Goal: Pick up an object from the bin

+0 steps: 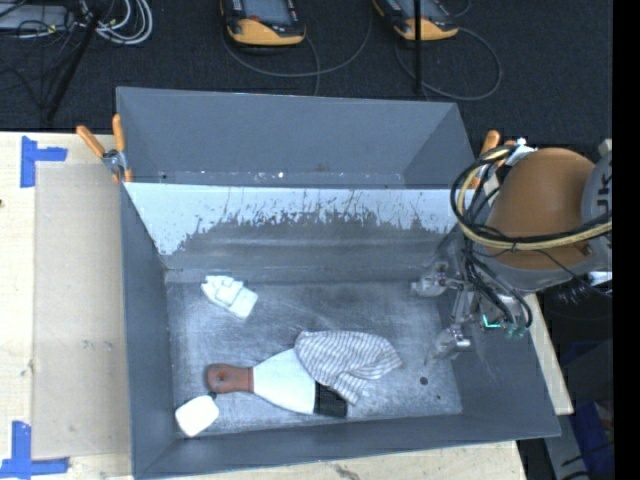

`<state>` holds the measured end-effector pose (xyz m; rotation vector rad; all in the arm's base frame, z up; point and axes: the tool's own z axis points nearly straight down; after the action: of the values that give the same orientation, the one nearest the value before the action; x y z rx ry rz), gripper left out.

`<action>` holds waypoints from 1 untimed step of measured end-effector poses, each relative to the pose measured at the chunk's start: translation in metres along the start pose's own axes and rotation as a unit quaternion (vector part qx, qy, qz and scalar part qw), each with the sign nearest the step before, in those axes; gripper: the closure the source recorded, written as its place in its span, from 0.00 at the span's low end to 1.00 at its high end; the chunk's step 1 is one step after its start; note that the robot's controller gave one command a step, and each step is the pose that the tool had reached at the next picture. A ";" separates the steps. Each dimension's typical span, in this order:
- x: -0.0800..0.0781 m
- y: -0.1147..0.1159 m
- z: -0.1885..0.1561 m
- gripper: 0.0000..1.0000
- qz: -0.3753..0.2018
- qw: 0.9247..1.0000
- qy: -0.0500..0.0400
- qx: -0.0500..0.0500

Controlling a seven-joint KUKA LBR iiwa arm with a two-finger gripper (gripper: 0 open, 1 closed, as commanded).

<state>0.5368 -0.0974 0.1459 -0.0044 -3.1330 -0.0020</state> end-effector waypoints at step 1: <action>-0.002 0.000 -0.004 0.00 -0.001 1.000 -0.004 0.001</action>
Offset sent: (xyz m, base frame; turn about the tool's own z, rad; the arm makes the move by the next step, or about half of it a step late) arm -0.0244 0.0661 -0.0671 -0.0911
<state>0.5388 -0.0971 0.1499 -0.0004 -3.1407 -0.0003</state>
